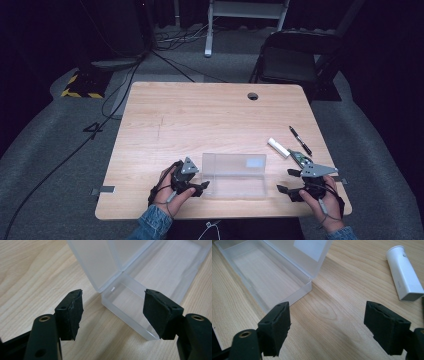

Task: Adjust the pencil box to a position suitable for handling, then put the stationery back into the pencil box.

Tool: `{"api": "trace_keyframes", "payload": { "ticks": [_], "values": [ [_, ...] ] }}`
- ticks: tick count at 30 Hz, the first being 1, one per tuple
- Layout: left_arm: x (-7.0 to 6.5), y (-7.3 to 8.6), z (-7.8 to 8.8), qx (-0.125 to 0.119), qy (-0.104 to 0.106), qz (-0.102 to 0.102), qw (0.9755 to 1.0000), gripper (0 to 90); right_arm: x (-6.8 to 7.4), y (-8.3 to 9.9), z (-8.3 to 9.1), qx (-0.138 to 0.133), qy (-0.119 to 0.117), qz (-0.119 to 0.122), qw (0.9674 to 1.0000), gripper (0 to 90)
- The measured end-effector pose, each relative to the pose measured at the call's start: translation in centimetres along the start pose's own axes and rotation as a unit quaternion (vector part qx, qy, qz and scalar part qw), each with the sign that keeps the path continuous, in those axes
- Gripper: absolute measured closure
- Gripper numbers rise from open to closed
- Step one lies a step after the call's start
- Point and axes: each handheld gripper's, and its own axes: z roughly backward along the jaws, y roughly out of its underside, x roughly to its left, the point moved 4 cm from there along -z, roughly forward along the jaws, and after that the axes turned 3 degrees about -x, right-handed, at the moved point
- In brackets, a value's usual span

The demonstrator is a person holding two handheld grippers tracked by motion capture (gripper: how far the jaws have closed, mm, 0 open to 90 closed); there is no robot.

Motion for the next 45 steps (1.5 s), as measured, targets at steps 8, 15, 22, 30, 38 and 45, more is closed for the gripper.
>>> {"api": "trace_keyframes", "payload": {
  "ticks": [8, 15, 22, 30, 38, 45],
  "values": [
    [0.6, -0.4, 1.4, -0.023, -0.012, 0.009, 0.9996, 28.7, -0.2, 0.0, 0.0, 0.001, 0.002, -0.001, 1.0, 22.0],
    [2.0, 0.1, 2.8, -0.031, -0.034, 0.013, 0.9988, 27.4, -0.4, 0.1, 0.2, 0.0, 0.006, -0.005, 1.0, 21.9],
    [3.6, 0.9, 3.6, -0.023, -0.079, 0.007, 0.9966, 26.1, -0.4, -0.2, 0.1, -0.004, 0.005, -0.003, 1.0, 22.8],
    [6.2, 3.3, 4.1, 0.009, -0.106, 0.064, 0.9923, 24.7, -0.5, -0.4, -0.2, 0.0, 0.007, 0.003, 1.0, 23.2],
    [7.7, 5.0, 4.0, 0.021, -0.123, 0.099, 0.9873, 20.1, -0.7, -0.5, -0.6, 0.003, 0.015, 0.001, 0.9999, 22.0],
    [8.4, 5.5, 3.6, 0.015, -0.128, 0.09, 0.9876, 16.4, -0.9, -0.6, -0.9, -0.017, 0.022, 0.003, 0.9996, 22.2]
  ]
}}
